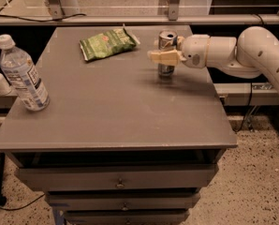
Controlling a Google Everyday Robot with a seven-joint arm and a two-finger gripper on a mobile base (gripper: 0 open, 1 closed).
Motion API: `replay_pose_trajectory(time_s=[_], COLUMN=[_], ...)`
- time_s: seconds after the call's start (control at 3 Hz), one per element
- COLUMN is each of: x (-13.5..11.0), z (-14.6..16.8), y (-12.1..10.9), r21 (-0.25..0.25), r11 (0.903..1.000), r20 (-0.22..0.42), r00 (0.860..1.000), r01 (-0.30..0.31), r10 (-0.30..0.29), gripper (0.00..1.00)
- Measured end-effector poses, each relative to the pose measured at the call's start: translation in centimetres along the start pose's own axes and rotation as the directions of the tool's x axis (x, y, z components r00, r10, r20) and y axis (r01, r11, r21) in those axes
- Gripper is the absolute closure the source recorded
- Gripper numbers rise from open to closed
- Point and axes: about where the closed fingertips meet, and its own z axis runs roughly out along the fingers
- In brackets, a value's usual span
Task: Move redbull can near green jalapeno chip bag
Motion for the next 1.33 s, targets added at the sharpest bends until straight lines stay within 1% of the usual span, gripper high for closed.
replay_pose_trajectory(time_s=[0.33, 0.67, 1.33], x=[-0.1, -0.8, -3.1], z=[2.5, 5.3, 10.3], y=[-1.6, -3.9, -7.8], r21=[0.016, 0.044, 0.044], r11=[0.9998, 0.9989, 0.9981], r20=[0.025, 0.041, 0.077], r00=[1.0, 0.999, 0.996], r01=[0.007, 0.018, 0.043], r10=[-0.007, -0.02, -0.046], gripper=[1.0, 1.0, 1.0])
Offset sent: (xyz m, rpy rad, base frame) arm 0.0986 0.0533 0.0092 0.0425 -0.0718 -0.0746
